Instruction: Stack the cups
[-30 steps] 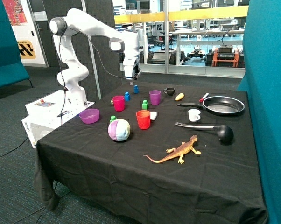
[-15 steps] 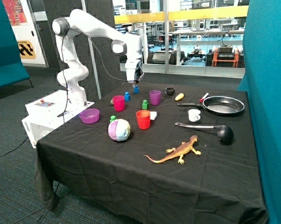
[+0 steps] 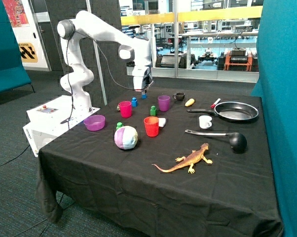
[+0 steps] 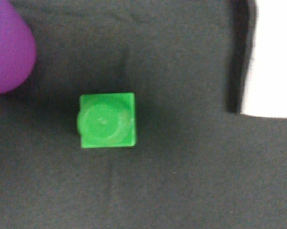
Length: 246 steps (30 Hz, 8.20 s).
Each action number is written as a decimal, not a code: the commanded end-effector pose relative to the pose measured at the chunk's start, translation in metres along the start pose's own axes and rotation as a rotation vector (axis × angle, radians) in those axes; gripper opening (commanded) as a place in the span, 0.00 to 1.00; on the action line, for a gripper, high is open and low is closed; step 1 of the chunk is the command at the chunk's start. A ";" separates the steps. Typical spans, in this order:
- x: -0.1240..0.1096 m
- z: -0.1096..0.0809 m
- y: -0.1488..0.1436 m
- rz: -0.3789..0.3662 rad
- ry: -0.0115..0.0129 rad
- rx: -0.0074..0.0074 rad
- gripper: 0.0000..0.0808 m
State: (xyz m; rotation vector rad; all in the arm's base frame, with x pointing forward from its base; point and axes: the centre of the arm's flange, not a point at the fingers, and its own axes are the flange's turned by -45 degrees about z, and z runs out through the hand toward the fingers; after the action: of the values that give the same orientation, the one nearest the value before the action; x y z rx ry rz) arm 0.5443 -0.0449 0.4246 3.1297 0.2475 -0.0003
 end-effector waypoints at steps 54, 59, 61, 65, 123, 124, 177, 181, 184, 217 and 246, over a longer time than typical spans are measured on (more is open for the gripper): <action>0.067 0.034 0.094 0.104 0.0003 0.0021 0.63; 0.071 0.032 0.103 0.112 0.0002 0.0021 0.62; 0.072 0.033 0.107 0.116 0.0002 0.0021 0.61; 0.074 0.034 0.115 0.122 0.0002 0.0021 0.60; 0.085 0.089 0.126 0.114 0.0002 0.0021 0.00; 0.085 0.089 0.126 0.119 0.0002 0.0021 0.00; 0.073 0.064 0.116 0.101 0.0003 0.0021 0.00; 0.067 0.053 0.110 0.090 0.0003 0.0021 0.00; 0.065 0.049 0.108 0.089 0.0003 0.0021 0.00; -0.004 -0.003 0.037 -0.091 0.0005 0.0021 0.00; -0.074 -0.032 -0.034 -0.226 0.0006 0.0020 0.00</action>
State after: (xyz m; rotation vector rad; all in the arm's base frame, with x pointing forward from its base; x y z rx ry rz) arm 0.4923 -0.0405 0.4495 3.0924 0.5430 -0.0016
